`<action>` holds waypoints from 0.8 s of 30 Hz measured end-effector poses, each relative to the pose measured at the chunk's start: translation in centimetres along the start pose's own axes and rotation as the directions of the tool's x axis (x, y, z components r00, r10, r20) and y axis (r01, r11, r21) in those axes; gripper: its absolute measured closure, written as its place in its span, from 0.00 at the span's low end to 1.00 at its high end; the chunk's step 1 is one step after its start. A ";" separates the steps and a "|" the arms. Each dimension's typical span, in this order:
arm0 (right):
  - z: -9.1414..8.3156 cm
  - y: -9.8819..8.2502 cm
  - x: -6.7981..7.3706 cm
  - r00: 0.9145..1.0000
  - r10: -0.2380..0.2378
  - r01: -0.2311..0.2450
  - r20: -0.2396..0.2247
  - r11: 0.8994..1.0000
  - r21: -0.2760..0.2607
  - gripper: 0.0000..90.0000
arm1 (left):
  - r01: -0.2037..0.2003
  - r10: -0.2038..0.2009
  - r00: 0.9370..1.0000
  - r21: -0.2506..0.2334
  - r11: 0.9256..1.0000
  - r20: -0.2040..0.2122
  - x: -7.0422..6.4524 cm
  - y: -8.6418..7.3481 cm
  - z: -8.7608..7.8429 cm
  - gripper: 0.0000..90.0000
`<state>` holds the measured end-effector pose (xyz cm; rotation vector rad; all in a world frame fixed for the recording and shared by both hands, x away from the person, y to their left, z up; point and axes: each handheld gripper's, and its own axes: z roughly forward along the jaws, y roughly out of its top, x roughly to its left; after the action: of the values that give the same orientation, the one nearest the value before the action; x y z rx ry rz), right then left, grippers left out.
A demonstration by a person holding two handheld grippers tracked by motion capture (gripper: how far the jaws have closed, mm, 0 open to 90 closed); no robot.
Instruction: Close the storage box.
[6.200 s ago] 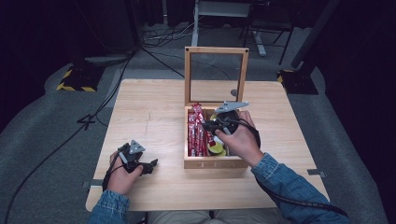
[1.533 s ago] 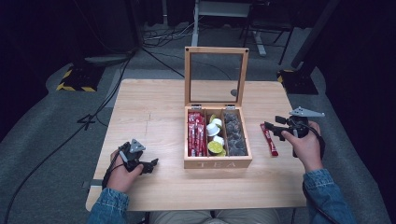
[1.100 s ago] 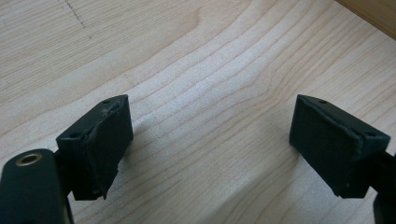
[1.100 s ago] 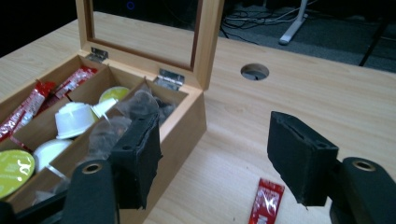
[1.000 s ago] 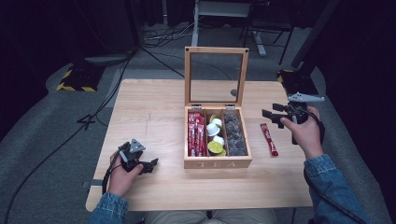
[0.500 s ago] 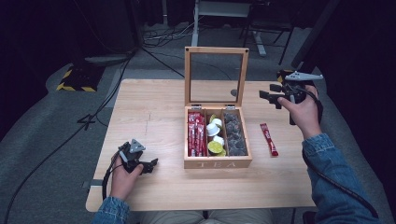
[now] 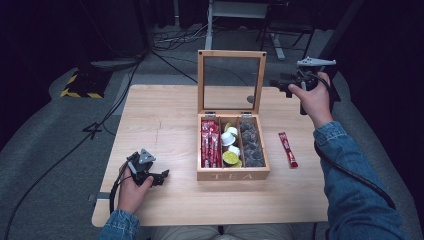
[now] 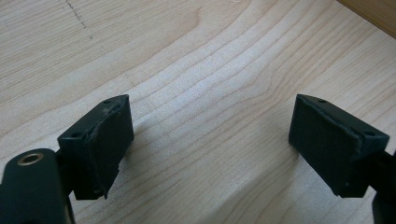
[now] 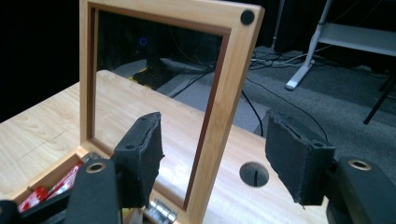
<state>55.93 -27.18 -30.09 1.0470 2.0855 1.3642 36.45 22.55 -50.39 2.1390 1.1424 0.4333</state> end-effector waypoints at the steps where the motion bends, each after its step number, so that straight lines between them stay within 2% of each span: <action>1: 0.2 0.2 -0.1 1.000 0.001 -0.001 -0.001 1.000 -0.004 0.41 | 0.000 0.000 1.000 0.000 1.000 0.000 0.0 0.0 0.0 0.16; 8: 1.8 1.1 -0.8 0.999 0.030 -0.030 -0.021 0.999 -0.018 0.41 | 0.000 0.000 1.000 0.000 1.000 0.000 0.0 0.0 0.0 0.16; 15: 3.9 2.1 -1.1 1.000 -0.003 0.003 -0.024 1.000 -0.006 0.41 | -0.001 0.001 1.000 0.000 1.000 0.000 0.0 0.0 0.0 0.16; 24: 6.1 2.7 -1.7 1.000 0.001 0.000 -0.025 1.000 0.005 0.42 | 0.001 -0.001 1.000 -0.001 1.000 0.003 0.0 0.0 0.0 0.16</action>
<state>62.21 -24.37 -30.27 1.0377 2.1074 1.3798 36.47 22.54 -50.40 2.1378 1.1409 0.4300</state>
